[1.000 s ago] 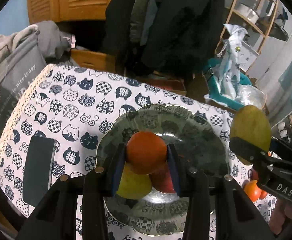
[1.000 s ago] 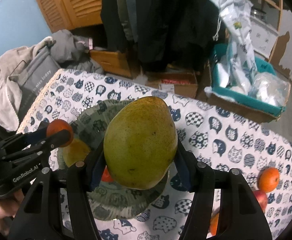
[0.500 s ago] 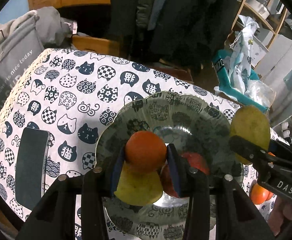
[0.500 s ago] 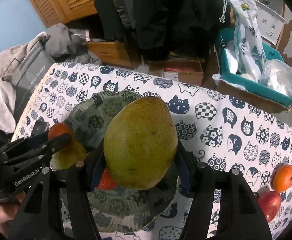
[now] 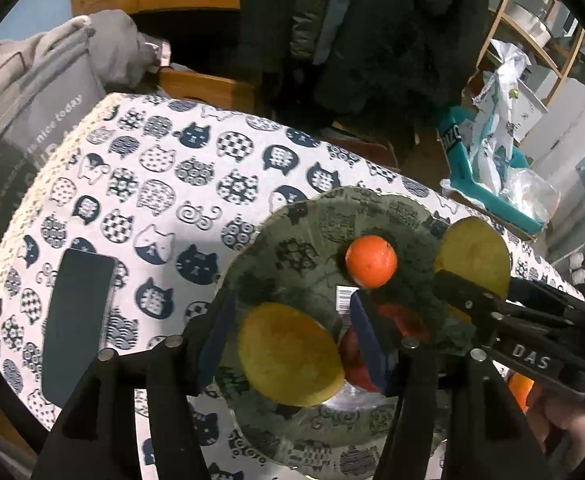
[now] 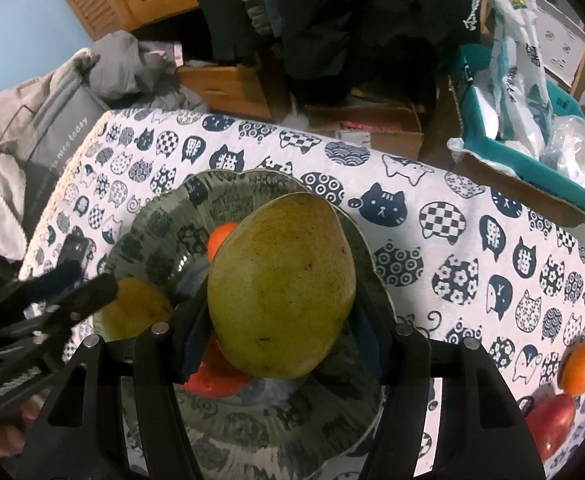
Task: Organize fruits
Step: 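Lower the tangerine into the green bowl while the right tool lowers the mango there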
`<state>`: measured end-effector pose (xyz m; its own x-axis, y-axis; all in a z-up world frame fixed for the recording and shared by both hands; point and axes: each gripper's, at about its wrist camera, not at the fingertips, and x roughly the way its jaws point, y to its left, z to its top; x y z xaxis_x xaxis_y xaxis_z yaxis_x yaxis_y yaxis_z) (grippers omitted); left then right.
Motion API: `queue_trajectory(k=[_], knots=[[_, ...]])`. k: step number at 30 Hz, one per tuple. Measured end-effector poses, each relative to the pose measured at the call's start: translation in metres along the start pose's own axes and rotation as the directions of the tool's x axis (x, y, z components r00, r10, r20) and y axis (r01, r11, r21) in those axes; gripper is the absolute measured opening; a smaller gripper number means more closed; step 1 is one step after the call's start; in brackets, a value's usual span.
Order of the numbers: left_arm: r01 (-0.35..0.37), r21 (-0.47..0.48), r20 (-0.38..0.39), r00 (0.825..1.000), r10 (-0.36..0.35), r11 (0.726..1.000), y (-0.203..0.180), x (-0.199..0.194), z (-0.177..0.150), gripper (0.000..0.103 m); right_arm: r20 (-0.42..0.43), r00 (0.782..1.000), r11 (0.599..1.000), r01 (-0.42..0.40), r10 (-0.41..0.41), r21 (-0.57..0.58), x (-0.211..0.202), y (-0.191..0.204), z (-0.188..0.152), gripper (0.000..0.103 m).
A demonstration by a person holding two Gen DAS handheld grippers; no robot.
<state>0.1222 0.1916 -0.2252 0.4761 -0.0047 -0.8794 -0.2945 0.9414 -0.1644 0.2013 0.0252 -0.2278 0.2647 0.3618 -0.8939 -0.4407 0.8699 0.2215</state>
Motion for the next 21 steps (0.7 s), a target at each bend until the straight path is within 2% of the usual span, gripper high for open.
queue_trajectory(k=[3,12,14,17,21], knots=[[-0.02,-0.009,0.008,1.0,0.02,1.0,0.007,-0.003,-0.001,0.065,-0.016,1.0,1.0,0.007,-0.007,-0.002,0.007,0.0,-0.001,0.062],[-0.019,-0.029,0.003,1.0,0.019,0.999,0.014,-0.007,-0.002,0.065,-0.065,0.998,1.0,0.015,-0.017,-0.024,0.02,0.004,-0.003,0.065],[-0.018,-0.025,0.006,1.0,0.018,1.0,0.013,-0.008,-0.002,0.065,-0.061,0.998,0.999,0.03,-0.032,-0.03,0.02,0.004,-0.003,0.067],[-0.019,-0.02,0.004,1.0,0.019,1.0,0.012,-0.009,-0.002,0.065,-0.051,0.999,1.0,0.007,-0.008,-0.026,0.016,0.004,-0.003,0.071],[-0.016,-0.024,0.005,1.0,0.016,1.0,0.011,-0.013,-0.002,0.065,-0.017,1.0,0.999,0.02,-0.021,-0.039,0.003,0.006,0.0,0.071]])
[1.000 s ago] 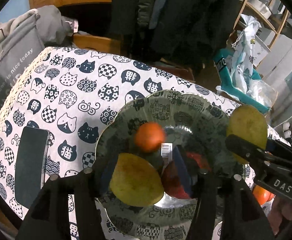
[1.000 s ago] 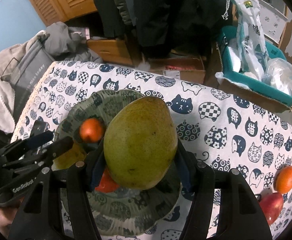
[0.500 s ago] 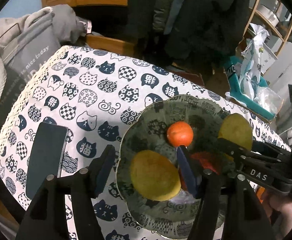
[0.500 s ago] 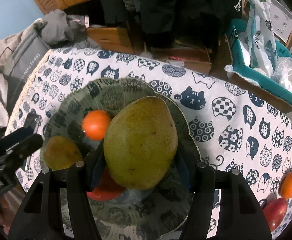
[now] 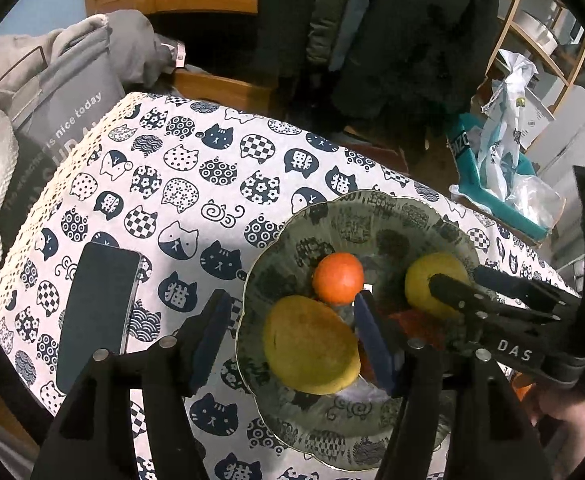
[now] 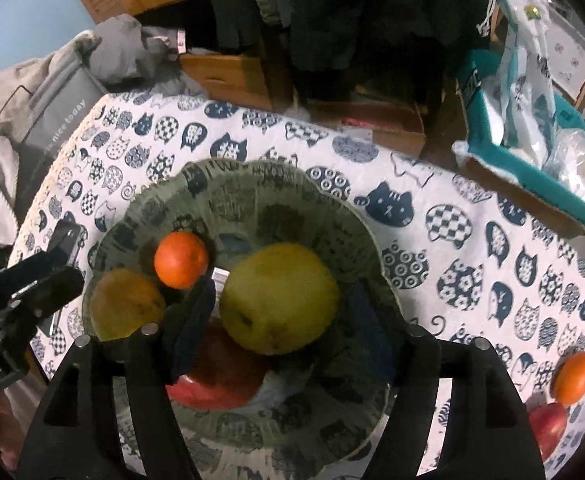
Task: Organize fruits
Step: 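Lower the tangerine into the green bowl while the right tool lowers the mango there, then open both grippers and withdraw both tools from the bowl toward the fruit pile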
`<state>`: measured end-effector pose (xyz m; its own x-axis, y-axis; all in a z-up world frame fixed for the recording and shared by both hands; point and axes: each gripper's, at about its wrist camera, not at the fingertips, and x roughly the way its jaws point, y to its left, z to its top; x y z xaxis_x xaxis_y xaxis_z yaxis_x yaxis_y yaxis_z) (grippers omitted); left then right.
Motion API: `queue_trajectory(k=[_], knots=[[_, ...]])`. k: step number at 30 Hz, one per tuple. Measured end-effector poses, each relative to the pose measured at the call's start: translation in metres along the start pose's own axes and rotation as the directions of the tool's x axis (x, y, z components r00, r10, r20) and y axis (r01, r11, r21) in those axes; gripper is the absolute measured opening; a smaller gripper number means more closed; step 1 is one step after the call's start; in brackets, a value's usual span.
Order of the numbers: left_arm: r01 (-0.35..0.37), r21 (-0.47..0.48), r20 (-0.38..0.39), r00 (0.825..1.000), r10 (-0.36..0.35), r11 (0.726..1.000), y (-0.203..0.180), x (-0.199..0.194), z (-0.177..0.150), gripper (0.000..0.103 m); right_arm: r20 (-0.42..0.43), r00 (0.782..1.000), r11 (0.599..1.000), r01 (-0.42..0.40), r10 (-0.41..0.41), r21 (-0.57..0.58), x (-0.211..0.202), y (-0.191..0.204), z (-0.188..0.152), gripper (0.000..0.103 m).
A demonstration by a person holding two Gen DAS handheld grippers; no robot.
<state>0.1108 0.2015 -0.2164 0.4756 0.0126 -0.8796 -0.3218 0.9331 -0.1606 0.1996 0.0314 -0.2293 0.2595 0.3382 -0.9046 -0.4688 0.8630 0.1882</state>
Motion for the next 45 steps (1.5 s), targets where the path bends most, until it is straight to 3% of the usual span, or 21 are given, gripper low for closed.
queue_trajectory(k=[7,20,28,45], knots=[[0.017,0.008,0.024,1.0,-0.018,1.0,-0.005,-0.015,0.0,0.065,0.082,0.997,1.0,0.004,-0.006,0.028,-0.035,-0.006,0.006,0.071],[0.047,0.052,0.085,0.995,-0.051,0.998,-0.023,-0.057,-0.006,0.069,0.204,0.975,0.996,0.092,-0.089,-0.005,-0.103,0.0,0.0,0.071],[0.026,0.077,0.155,0.987,-0.038,0.997,-0.033,-0.095,-0.007,0.079,0.268,0.956,0.992,0.127,-0.12,-0.009,-0.147,0.002,-0.012,0.072],[0.04,0.182,0.258,0.962,-0.087,0.982,-0.075,-0.16,-0.025,0.091,0.385,0.899,0.977,0.207,-0.21,0.05,-0.234,-0.023,-0.06,0.086]])
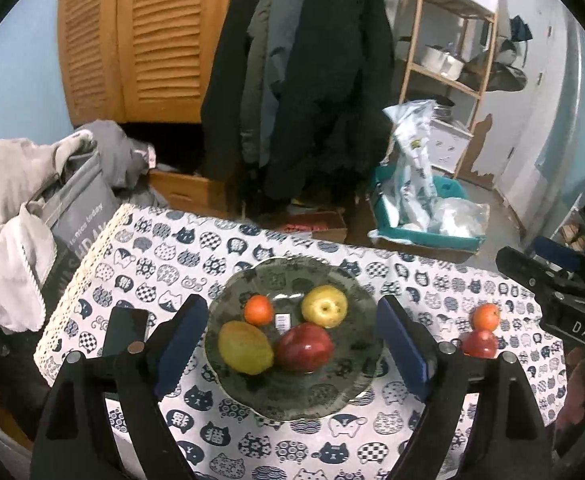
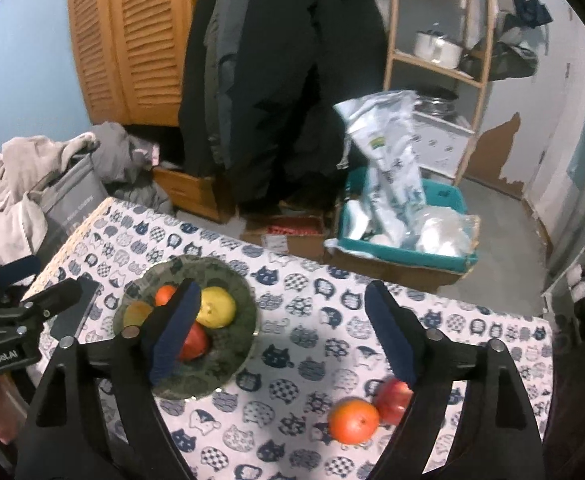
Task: Organize fruits
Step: 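Open both grippers and withdraw both tools from the bowl toward the fruit pile, then move the left tool toward a large orange while the right tool approaches a tangerine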
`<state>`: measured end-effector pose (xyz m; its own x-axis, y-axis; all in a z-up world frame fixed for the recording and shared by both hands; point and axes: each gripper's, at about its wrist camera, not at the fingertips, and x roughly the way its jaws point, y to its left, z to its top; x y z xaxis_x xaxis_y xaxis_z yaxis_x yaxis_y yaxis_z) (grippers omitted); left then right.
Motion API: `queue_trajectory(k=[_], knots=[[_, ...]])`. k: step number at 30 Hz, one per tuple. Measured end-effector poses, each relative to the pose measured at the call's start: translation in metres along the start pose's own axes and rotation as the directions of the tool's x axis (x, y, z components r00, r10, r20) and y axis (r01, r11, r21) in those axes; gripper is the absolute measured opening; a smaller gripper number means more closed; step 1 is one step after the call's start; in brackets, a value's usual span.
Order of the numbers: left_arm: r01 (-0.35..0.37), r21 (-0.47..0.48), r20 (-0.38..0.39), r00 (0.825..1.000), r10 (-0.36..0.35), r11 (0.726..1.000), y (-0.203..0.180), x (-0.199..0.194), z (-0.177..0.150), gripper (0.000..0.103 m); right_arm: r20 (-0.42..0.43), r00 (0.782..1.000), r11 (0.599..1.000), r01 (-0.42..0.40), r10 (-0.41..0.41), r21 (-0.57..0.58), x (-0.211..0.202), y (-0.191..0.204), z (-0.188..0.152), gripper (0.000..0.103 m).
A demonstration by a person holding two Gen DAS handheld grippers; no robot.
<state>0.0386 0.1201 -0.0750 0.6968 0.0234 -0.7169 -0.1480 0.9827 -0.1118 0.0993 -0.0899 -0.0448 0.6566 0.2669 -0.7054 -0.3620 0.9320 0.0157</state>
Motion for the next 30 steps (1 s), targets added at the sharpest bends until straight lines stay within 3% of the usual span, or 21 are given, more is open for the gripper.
queue_trajectory(k=[12,30], knots=[[0.066,0.067,0.029,0.997,-0.068,0.996,-0.044,-0.021,-0.004,0.094,0.028,0.996,0.996,0.078,-0.079,0.044,-0.05,-0.053,-0.028,0.086],[0.122,0.149,0.005,0.992,-0.125,0.981,-0.106,-0.02,-0.009,0.094,0.013,0.988,0.98,0.15,-0.153,0.132,-0.074,-0.118,-0.065,0.086]])
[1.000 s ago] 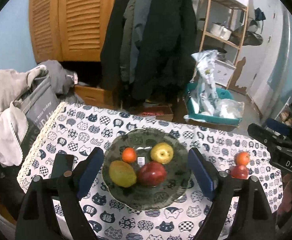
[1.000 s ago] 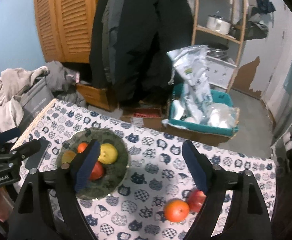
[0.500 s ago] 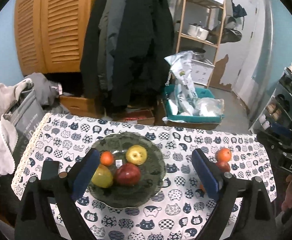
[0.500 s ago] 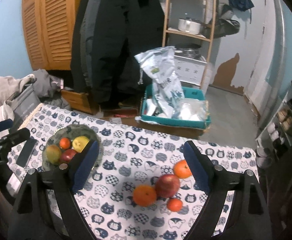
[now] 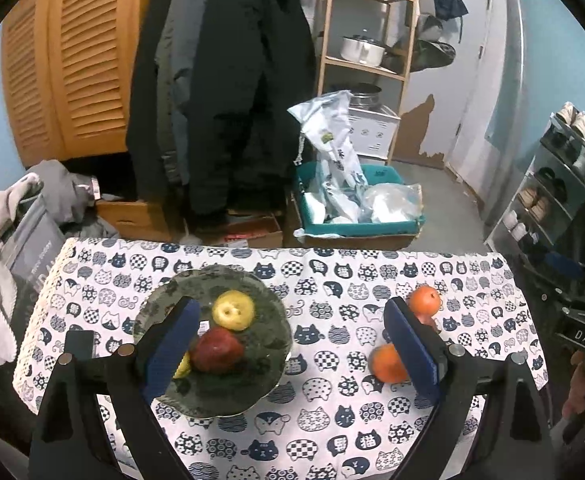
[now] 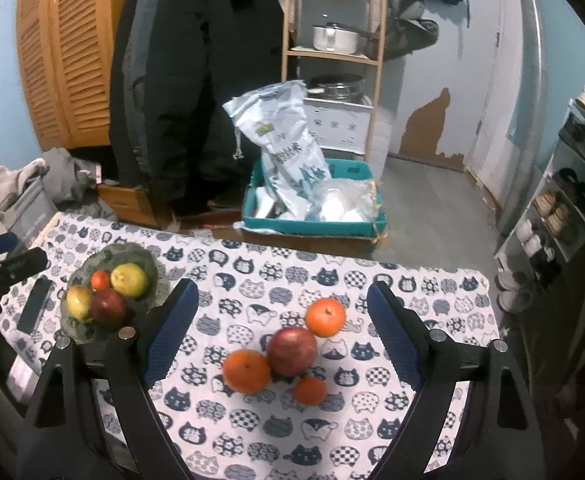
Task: Organize fruits
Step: 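Move the left tool toward a large orange while the right tool approaches a tangerine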
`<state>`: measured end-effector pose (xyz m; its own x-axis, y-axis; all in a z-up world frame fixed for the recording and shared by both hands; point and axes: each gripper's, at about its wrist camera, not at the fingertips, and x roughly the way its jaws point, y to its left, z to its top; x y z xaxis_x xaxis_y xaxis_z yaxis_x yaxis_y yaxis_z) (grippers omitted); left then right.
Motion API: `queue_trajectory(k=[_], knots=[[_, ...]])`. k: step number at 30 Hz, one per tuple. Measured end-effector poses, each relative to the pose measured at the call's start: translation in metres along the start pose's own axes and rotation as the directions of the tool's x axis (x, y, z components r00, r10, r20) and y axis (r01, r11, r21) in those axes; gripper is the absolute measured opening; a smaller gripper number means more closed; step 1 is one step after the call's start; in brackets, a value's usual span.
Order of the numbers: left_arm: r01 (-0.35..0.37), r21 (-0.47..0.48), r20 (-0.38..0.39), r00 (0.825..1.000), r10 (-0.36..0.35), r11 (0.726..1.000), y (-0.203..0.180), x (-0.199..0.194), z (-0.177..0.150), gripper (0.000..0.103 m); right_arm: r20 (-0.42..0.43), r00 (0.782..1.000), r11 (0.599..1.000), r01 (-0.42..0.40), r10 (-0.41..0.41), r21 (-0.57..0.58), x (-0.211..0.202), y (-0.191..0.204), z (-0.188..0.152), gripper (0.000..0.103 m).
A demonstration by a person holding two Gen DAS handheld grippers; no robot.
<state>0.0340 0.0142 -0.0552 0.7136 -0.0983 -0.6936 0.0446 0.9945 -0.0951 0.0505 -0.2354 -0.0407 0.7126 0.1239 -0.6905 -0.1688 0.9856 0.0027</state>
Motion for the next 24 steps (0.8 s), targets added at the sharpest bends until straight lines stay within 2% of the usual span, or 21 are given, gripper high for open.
queue_trajectory(k=[8,12,19,24], knots=[[0.028,0.045,-0.02,0.999,-0.027,0.999,-0.029,0.015,-0.003,0.1,-0.029,0.999,0.998,0.035,-0.034,0.046,0.006,-0.03,-0.013,0.086],[0.061,0.075,-0.06,0.997,-0.057,0.995,-0.046,0.027,-0.009,0.101,-0.047,0.998,0.997,0.047,-0.044,0.065,0.013,-0.041,-0.02,0.086],[0.027,0.134,-0.115,0.993,-0.012,0.991,-0.066,0.057,-0.024,0.101,-0.117,0.992,0.996,0.057,-0.048,0.074,0.038,-0.05,-0.034,0.086],[0.032,0.127,-0.177,0.984,-0.009,0.991,-0.068,0.083,-0.036,0.101,-0.185,0.982,0.994,0.06,-0.042,0.092,0.062,-0.056,-0.049,0.086]])
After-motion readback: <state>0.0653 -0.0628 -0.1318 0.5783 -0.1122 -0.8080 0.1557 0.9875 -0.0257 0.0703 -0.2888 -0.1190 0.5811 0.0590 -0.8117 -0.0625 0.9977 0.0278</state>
